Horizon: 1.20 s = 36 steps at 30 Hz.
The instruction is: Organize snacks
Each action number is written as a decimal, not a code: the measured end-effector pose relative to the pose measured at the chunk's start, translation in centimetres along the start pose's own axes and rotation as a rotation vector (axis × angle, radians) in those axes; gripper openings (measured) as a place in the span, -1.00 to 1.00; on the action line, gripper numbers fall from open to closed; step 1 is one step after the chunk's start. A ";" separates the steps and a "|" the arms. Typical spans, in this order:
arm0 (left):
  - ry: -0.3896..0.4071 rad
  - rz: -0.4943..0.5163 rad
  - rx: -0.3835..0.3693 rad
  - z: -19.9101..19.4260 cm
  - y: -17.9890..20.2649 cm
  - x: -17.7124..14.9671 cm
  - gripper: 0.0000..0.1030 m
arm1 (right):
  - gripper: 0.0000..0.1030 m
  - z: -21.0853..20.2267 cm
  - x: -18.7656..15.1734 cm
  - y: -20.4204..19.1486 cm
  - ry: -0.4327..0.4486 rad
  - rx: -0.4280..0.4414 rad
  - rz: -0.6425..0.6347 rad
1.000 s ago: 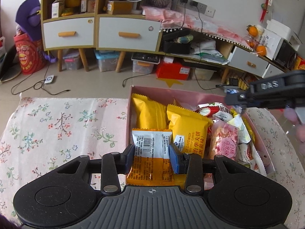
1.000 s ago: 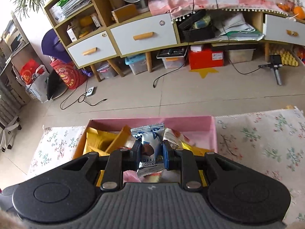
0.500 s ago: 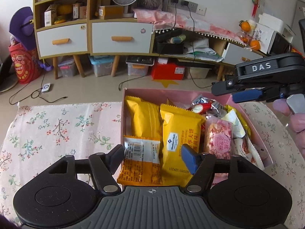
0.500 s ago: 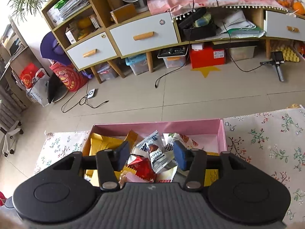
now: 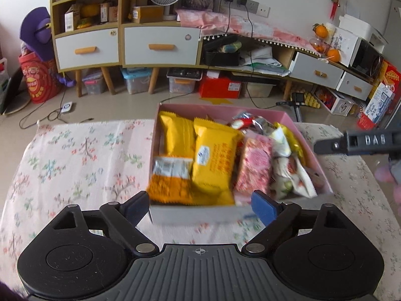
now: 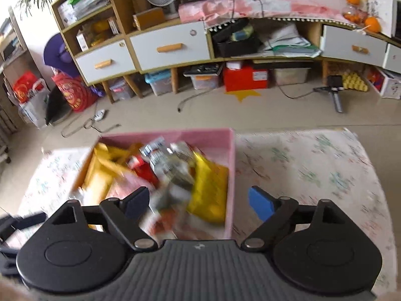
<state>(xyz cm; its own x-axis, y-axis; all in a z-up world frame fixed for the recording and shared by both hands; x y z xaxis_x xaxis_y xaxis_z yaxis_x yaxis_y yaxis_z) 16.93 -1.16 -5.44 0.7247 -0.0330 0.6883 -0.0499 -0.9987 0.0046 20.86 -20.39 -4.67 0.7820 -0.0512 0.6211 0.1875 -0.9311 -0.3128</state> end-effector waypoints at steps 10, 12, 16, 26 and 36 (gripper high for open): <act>-0.014 -0.008 0.045 -4.7 1.6 -3.1 0.93 | 0.84 -4.1 -4.7 0.1 -0.008 0.004 0.025; -0.028 -0.005 0.063 -5.4 1.7 -3.8 0.95 | 0.87 -4.7 -5.6 -0.2 -0.012 -0.003 0.010; -0.047 0.005 0.106 -6.7 1.8 -4.9 0.97 | 0.89 -5.7 -7.3 -0.8 -0.025 -0.048 -0.030; -0.101 0.007 0.215 -7.9 2.0 -7.6 0.98 | 0.99 -7.9 -9.8 -3.0 -0.041 -0.084 -0.075; -0.096 0.011 0.279 -9.0 1.5 -9.1 0.98 | 0.99 -7.9 -10.8 -3.2 -0.030 -0.139 -0.133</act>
<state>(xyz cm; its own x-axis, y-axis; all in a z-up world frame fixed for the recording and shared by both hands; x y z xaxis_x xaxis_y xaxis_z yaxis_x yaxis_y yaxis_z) 4.08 -2.05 -5.22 0.7874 -0.0342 0.6154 0.1231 -0.9696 -0.2113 7.12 -19.67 -4.67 0.7733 0.0843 0.6284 0.2078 -0.9701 -0.1257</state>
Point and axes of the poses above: each gripper's, at about its wrist camera, not at the fingertips, and z roughly the way its jaws point, y to its right, x to its top, the point moved 9 cm from there along z, roughly the way its jaws point, and after that the axes turned 10 degrees about x, right-handed, at the moved point
